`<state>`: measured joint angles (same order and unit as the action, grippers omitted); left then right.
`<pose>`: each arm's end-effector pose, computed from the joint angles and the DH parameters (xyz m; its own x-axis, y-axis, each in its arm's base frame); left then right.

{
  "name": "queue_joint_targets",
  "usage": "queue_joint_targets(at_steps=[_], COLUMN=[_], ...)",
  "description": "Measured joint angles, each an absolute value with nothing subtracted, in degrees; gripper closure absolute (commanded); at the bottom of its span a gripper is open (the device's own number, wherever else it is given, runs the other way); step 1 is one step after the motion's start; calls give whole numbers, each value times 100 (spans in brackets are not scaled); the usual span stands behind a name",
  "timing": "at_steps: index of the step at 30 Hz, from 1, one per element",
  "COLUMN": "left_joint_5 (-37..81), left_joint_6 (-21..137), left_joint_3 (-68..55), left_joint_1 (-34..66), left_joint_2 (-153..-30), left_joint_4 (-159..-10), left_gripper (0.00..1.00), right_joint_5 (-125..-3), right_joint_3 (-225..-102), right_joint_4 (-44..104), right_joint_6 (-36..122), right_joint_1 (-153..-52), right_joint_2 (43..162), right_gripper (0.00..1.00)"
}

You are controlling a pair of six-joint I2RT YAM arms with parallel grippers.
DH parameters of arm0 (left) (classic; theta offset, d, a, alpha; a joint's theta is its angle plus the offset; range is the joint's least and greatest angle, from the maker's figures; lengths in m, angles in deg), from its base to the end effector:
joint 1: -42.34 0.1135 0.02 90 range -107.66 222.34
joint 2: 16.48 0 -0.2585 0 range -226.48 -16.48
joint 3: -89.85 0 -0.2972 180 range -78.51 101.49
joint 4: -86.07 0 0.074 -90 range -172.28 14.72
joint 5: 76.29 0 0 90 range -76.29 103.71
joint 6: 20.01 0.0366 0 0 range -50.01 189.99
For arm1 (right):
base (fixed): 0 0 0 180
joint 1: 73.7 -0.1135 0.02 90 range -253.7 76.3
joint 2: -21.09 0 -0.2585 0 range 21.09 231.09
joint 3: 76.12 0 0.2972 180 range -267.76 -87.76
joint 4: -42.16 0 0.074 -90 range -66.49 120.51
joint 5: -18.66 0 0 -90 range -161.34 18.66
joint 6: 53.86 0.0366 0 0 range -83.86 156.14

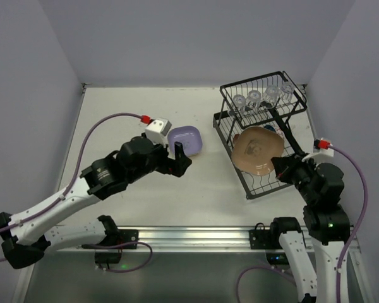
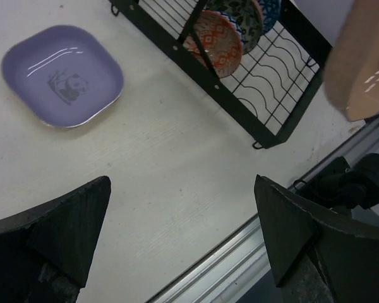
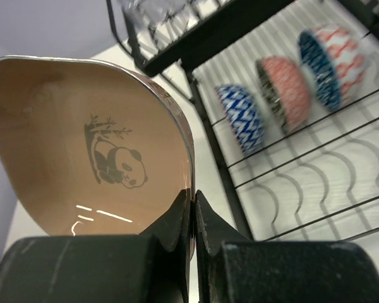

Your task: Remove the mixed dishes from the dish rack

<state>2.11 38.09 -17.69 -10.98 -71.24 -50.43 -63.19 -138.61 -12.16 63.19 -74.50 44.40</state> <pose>0.1570 -0.1984 0.3672 -0.5787 -0.0896 -0.8106 0.4378 0.8045 -0.4015 0.1193 0.0069 0.3748 -0.3011 0.4460 -0.8429 -0.0154 0.8815 0.4720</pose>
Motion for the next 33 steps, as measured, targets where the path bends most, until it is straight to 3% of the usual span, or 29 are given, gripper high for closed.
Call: queue_joint_targets(at_steps=[5, 11, 17, 20, 24, 27, 29, 32, 33], left_joint_5=[-270, -945, -1806, -1988, -2300, -2438, -2449, -2519, -2534], left_joint_6=[4137, 4471, 4661, 4714, 4808, 4834, 4851, 4856, 4845], left_joint_3=[-785, -154, 677, 874, 1158, 1269, 1300, 1363, 1400], left_joint_1=[-2075, -2423, -2652, -2687, -2692, -2694, -2740, -2770, -2770], left_joint_2=[-8123, -8890, -9990, -10385, -10805, -10952, -10991, -11080, -11115], left_joint_4=[-5312, -5517, -5430, -5384, -5213, -5172, -5180, -5202, -5218], left_gripper=[0, 1, 12, 26, 63, 81, 83, 100, 100], right_joint_5=[-6180, -6676, -7143, -7373, -7613, -7703, -7696, -7694, -7692], right_joint_3=[-13617, -13617, -13601, -13601, -13597, -13595, -13595, -13538, -13499], right_joint_4=[-1035, -913, -888, -893, -891, -880, -854, -816, -805], right_joint_6=[6872, 6915, 6863, 6800, 6712, 6657, 6633, 6598, 6598], right_joint_1=[-8062, -9023, -9384, -9493, -9583, -9594, -9622, -9624, -9624], right_joint_2=[4827, 5089, 5116, 5116, 5170, 5179, 5190, 5168, 5162], right_gripper=[100, 100, 100, 100, 100, 100, 100, 100, 100])
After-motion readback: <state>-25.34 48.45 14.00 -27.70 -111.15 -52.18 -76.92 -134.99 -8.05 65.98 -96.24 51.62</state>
